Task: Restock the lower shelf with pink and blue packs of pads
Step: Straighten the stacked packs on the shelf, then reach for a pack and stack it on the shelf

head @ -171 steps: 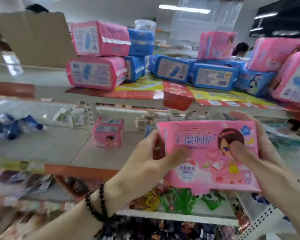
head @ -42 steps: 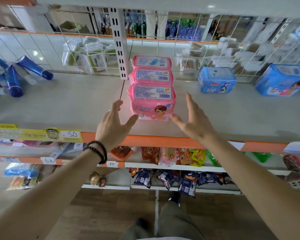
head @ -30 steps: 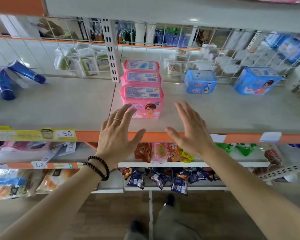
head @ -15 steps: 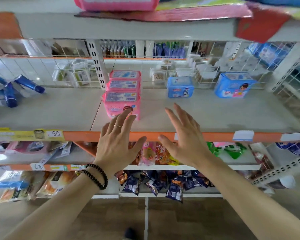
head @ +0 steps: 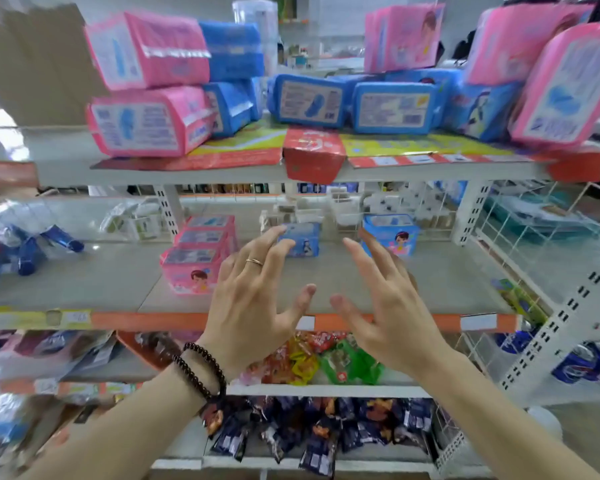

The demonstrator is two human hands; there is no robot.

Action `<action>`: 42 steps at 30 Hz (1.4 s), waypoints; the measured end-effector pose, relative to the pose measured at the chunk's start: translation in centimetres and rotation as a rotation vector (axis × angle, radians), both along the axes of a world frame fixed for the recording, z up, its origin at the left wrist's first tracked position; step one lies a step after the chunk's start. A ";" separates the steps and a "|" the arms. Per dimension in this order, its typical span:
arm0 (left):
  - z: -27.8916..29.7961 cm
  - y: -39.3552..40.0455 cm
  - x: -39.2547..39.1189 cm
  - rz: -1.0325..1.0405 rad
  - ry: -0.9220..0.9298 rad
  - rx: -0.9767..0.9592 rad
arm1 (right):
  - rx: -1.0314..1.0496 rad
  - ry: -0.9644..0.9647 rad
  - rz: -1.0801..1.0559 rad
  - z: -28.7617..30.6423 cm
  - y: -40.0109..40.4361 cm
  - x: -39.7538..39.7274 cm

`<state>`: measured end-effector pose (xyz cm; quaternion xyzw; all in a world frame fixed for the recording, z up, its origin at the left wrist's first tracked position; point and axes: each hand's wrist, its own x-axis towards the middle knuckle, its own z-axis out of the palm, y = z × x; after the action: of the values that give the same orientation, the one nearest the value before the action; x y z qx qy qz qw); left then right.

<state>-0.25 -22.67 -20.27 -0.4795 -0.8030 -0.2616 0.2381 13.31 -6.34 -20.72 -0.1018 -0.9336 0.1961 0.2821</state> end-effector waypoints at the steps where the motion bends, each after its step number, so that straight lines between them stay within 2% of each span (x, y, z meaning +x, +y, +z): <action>1: 0.9 0.5 0.5 -0.020 0.021 0.014 | 0.012 0.033 0.001 0.7 0.4 0.6; 9: 6.4 2.7 1.9 -0.091 0.089 0.103 | 0.118 0.212 -0.059 6.0 1.7 2.5; 16: 10.6 4.4 0.0 -0.174 0.194 0.134 | 0.187 0.310 -0.197 10.1 2.4 0.7; 25: 14.7 5.6 -3.3 -0.233 0.252 0.162 | 0.328 0.313 -0.352 14.3 3.0 -0.8; 31: 14.6 5.7 -5.9 -0.265 0.247 0.139 | 0.407 0.237 -0.463 15.1 2.3 -2.2; 42: 13.7 6.3 -8.1 -0.266 0.247 0.126 | 0.444 0.158 -0.415 14.9 4.9 -4.8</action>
<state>-8.38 -16.35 -6.58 -0.5943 -0.6792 -0.2795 0.3278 8.53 -1.39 -5.79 -0.2108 -0.8881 -0.0669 0.4029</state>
